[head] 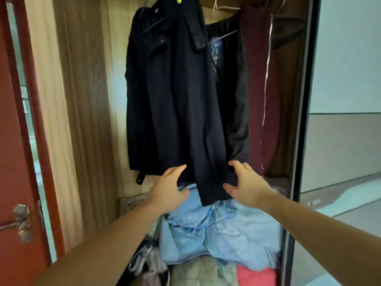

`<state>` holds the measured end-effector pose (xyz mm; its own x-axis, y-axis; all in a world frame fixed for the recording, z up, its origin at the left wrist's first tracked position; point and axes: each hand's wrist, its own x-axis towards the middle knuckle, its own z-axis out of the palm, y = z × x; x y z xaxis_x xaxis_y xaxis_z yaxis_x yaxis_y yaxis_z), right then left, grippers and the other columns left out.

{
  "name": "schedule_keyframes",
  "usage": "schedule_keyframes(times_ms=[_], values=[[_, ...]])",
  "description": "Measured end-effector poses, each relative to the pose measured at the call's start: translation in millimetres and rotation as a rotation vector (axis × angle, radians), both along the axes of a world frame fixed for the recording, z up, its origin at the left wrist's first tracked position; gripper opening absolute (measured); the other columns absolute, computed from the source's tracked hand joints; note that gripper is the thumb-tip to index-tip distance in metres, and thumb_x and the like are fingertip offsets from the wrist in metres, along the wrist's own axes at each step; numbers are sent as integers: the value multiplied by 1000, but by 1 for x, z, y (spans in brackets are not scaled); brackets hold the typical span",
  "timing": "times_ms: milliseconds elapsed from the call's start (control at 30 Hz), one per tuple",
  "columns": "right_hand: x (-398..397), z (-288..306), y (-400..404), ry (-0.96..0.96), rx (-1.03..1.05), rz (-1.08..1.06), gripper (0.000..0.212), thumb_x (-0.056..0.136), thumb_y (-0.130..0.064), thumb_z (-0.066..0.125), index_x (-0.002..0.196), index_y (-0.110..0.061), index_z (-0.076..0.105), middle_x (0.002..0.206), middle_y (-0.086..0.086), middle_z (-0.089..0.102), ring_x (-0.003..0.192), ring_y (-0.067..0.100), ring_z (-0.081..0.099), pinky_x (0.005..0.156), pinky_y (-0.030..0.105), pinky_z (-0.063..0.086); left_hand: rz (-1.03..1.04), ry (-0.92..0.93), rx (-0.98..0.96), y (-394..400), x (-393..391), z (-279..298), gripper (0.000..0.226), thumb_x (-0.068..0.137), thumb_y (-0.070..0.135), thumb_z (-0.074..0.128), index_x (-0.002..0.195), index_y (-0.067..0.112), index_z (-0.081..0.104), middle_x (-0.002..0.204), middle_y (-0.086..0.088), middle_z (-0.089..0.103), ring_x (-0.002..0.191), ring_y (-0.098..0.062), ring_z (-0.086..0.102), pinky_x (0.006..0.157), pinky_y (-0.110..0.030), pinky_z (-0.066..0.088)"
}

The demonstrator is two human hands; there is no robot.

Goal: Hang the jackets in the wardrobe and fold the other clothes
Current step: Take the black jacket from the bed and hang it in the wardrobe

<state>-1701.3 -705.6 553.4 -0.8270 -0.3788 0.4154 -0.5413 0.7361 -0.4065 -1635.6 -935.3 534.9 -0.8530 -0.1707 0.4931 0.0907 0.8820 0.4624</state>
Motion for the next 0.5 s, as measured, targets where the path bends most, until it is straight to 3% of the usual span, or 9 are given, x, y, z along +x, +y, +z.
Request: schedule_keyframes(times_ms=[133,267,333,500], values=[[44,-42,62,-57,87,-109,69,86,-43,58,146,-27,26,133,2,43,118,28,52,95,39,45,-75,-37,-18,33,20,-24,69,85,20,66,148,21,38,150,1,39,135,-16,41,110,-29,33],[75,-57,116,-64,110,-259,72,86,-42,59,148,-25,25,142,4,41,124,29,49,100,39,43,-184,12,-62,69,22,-27,67,84,23,67,146,24,41,148,6,41,132,-15,43,106,-25,34],[94,-64,138,-88,90,-336,72,86,-41,59,148,-25,25,145,5,40,126,29,47,103,39,42,-256,4,-99,85,23,-31,67,83,24,66,145,26,41,147,7,42,132,-16,44,107,-29,36],[152,-83,170,-113,102,-573,69,90,-48,56,147,-35,20,147,-1,38,119,22,53,96,38,49,-428,4,-160,109,28,-53,66,84,30,65,145,29,41,148,8,42,133,-16,42,109,-29,34]])
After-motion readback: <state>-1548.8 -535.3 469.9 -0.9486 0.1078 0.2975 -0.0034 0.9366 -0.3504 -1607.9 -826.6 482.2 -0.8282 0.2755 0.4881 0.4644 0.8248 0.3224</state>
